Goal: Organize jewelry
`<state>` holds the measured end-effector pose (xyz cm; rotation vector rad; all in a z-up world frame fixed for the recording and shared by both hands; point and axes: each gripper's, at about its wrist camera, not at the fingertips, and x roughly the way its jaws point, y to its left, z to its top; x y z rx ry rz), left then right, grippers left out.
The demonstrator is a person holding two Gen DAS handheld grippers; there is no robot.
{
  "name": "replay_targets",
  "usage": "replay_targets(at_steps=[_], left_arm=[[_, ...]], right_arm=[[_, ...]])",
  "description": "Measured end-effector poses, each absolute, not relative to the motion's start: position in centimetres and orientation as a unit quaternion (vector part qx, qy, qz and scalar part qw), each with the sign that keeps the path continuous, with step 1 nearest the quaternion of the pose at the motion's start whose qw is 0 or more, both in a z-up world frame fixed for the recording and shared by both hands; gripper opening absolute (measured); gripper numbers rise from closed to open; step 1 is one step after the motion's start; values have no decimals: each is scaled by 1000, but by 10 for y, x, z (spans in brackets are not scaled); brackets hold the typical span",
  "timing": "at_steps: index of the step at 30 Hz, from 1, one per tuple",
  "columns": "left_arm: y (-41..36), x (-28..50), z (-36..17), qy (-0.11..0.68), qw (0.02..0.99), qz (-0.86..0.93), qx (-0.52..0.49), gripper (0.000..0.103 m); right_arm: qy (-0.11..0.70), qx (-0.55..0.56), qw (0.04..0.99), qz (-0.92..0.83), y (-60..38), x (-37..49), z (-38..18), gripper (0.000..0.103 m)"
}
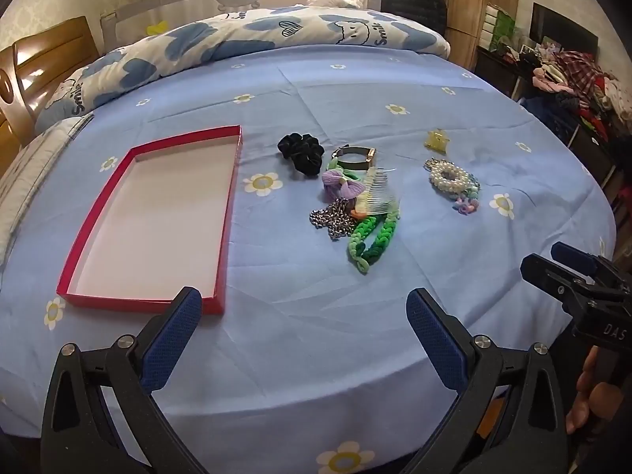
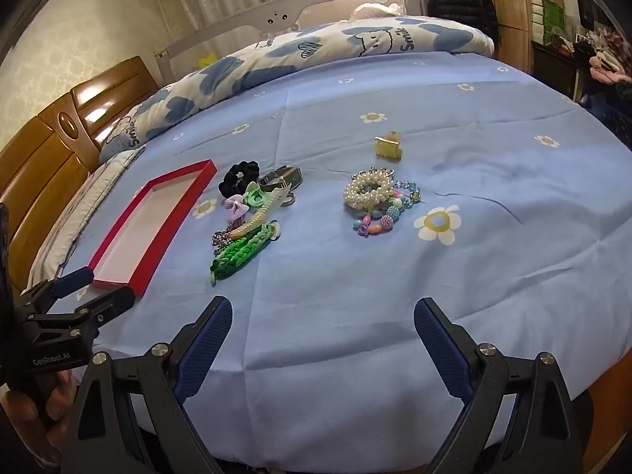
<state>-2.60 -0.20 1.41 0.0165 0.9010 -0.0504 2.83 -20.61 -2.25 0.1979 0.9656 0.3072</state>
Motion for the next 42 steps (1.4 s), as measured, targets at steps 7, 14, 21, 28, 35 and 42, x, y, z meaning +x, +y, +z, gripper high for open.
replay_targets(at_steps=[7, 14, 21, 28, 35, 42], left_arm=[[-9, -29, 12, 434, 900, -22, 13, 103], [-9, -28, 12, 435, 900, -19, 11, 103], [-5, -26, 12, 437, 899, -18, 1, 103], [-4, -26, 12, 435, 900, -18, 1, 103], [-4, -26, 12, 435, 900, -17, 1, 103], [-3, -25, 12, 435, 900, -18, 0, 103]], right_arm=[[458, 89, 873, 139, -198, 18, -19, 95], [455, 86, 874, 144, -198, 18, -19, 95], [456, 84, 874, 146, -197, 18, -18, 95], [449, 87, 877, 147, -196, 19, -14, 95], [449, 87, 877, 149, -196, 20, -13, 95], [448, 86, 877, 153, -194, 21, -11, 95]])
